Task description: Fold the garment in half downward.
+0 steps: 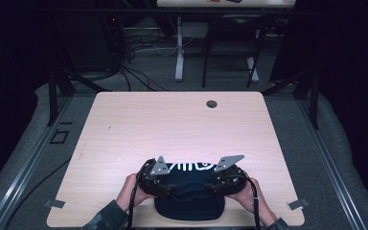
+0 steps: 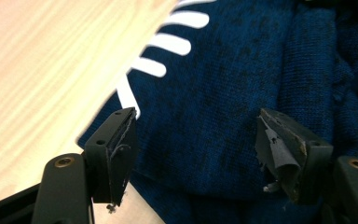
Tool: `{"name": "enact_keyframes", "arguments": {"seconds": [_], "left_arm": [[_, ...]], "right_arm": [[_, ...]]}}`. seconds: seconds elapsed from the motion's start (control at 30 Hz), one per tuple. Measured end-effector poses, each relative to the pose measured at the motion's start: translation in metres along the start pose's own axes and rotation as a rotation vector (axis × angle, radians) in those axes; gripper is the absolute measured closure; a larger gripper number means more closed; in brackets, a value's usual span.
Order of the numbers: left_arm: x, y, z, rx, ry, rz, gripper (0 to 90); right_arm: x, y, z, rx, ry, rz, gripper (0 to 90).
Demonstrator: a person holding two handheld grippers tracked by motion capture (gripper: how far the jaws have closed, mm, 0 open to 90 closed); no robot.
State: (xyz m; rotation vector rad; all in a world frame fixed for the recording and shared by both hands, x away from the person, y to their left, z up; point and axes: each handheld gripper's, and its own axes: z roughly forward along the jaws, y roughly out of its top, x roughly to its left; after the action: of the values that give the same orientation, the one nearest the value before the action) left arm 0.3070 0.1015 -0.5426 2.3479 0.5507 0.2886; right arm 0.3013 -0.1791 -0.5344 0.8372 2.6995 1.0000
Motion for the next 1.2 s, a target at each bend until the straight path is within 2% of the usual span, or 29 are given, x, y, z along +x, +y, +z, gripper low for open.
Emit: {"name": "enact_keyframes", "arguments": {"seconds": [0.13,0.43,0.6,0.67,0.83,1.2], "left_arm": [[-0.006,-0.008,0.004,0.030,0.001,0.011,28.8],[-0.012,-0.020,0.008,0.019,0.029,-0.003,22.7],[-0.012,-0.024,0.010,0.022,0.037,-0.006,20.5],[-0.012,-0.025,0.011,0.020,0.040,-0.007,20.4],[-0.013,-0.026,0.012,0.019,0.053,-0.005,20.4],[-0.012,-0.028,0.014,0.005,0.069,-0.012,15.5]], "right_arm": [[0.003,-0.007,0.004,0.015,0.018,-0.002,44.9],[0.008,-0.017,0.011,0.032,0.008,0.005,35.6],[0.009,-0.021,0.014,0.044,0.004,-0.011,27.9],[0.010,-0.024,0.017,0.081,-0.011,-0.027,22.8],[0.009,-0.030,0.018,0.049,-0.008,0.012,21.3],[0.007,-0.032,0.019,0.046,-0.010,0.020,19.5]]}}
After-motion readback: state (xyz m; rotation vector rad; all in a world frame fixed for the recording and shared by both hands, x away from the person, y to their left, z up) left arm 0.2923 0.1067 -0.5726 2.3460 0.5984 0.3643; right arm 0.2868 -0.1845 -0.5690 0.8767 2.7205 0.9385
